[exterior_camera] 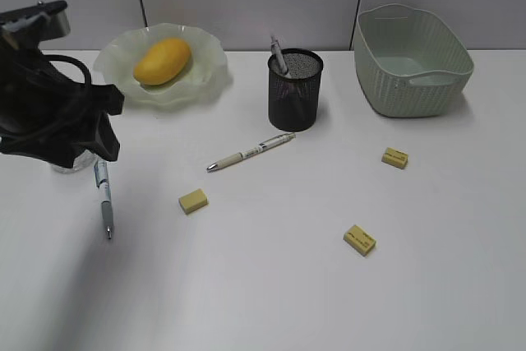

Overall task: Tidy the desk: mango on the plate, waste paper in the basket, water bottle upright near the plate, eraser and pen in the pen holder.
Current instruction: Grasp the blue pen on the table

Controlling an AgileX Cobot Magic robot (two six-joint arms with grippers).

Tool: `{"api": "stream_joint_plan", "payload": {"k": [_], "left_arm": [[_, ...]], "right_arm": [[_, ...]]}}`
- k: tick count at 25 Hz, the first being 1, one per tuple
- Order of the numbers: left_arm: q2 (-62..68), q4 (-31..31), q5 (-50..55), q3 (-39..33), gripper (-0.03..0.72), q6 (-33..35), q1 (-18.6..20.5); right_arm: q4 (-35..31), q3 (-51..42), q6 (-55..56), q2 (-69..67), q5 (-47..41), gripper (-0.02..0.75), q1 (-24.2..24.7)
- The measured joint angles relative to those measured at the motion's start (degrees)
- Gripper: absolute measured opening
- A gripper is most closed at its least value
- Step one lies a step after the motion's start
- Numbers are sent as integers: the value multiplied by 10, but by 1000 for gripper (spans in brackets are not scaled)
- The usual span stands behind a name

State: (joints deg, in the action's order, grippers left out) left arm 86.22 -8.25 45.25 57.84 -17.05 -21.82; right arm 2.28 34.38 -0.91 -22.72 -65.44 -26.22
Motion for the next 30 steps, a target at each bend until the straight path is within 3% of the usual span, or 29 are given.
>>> {"api": "stream_joint_plan", "payload": {"k": [11, 30], "left_arm": [[168, 88, 35, 97, 418, -96, 0], [277, 154, -23, 108, 411, -151, 0]], "right_arm": [[-1, -26, 0, 2, -2, 457, 0], [-1, -27, 0, 2, -3, 457, 0]]}}
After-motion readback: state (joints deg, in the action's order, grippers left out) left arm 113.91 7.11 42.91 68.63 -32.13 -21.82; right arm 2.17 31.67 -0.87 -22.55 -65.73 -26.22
